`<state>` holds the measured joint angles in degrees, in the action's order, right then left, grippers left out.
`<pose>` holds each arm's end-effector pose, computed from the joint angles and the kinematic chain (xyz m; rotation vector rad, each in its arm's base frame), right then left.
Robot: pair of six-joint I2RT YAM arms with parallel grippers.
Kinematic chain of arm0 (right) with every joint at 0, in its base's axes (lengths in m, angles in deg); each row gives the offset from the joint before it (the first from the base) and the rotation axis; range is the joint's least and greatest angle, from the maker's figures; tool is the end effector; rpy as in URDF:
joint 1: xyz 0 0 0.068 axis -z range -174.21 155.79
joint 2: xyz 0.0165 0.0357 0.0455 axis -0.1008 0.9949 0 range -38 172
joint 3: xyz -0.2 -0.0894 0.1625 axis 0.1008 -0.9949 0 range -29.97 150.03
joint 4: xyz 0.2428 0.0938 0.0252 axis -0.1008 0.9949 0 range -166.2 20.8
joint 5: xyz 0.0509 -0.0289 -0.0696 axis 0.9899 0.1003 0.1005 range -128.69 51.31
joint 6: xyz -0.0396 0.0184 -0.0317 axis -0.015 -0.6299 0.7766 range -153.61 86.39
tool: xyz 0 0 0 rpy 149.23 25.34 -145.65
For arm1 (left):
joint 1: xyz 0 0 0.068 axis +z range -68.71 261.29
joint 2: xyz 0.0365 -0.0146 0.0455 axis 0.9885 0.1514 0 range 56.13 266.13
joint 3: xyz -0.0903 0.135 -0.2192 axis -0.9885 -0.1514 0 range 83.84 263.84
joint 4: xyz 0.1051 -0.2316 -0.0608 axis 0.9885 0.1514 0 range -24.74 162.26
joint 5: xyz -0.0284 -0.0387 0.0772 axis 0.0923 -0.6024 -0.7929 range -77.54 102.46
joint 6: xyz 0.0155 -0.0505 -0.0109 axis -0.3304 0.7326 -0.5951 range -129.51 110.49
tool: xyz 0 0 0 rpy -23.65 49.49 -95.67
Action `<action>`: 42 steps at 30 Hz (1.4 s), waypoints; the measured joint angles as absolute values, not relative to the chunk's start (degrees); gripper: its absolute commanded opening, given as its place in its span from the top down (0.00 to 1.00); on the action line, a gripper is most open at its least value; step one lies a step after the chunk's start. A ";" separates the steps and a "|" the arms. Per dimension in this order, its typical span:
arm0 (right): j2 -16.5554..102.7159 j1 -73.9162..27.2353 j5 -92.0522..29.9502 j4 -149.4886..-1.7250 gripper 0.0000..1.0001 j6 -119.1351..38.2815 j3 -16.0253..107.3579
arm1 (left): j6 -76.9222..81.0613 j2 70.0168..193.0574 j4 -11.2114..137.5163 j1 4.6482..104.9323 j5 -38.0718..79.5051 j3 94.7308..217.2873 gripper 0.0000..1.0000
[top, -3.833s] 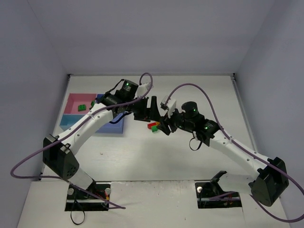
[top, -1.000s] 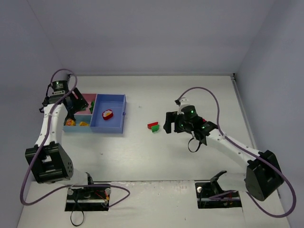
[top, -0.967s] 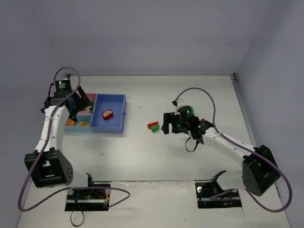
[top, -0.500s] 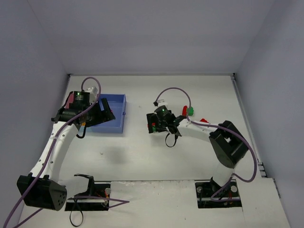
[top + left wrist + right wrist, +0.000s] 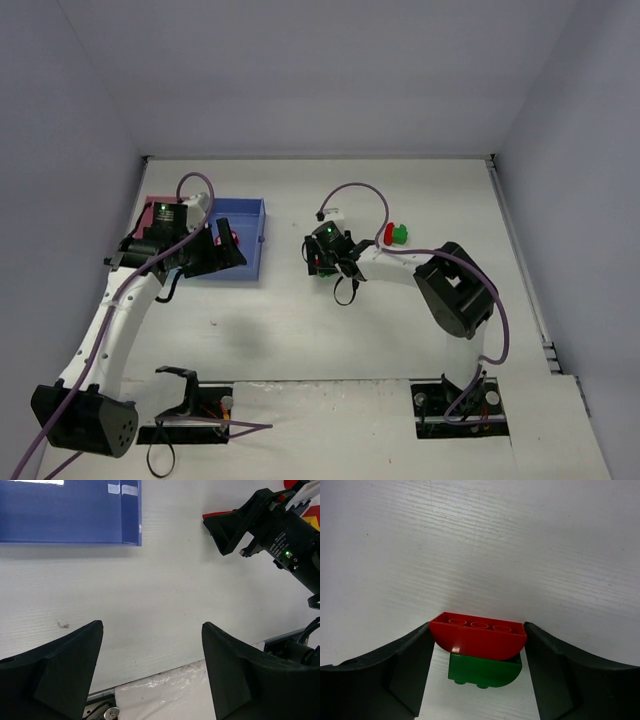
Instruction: Sort the legos into containers by color
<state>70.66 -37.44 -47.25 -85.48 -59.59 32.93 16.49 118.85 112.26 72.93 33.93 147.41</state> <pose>0.2996 0.2744 0.1649 -0.2530 2.2322 0.5045 0.2131 -0.0446 0.3345 -0.1884 2.4199 -0.7262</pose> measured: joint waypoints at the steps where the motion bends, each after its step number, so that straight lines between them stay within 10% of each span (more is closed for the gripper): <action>1: 70.66 -37.46 -47.38 -85.41 0.40 -59.72 32.93 | 16.44 118.83 112.24 72.93 34.19 147.26 0.26; 26: 66.40 -38.53 -48.76 -82.64 0.19 -54.56 28.69 | 20.16 123.64 106.49 66.02 37.30 144.74 0.26; 42: 63.51 -39.32 -48.04 -82.62 0.32 -61.01 25.87 | 20.69 133.52 105.68 66.02 36.73 150.45 0.26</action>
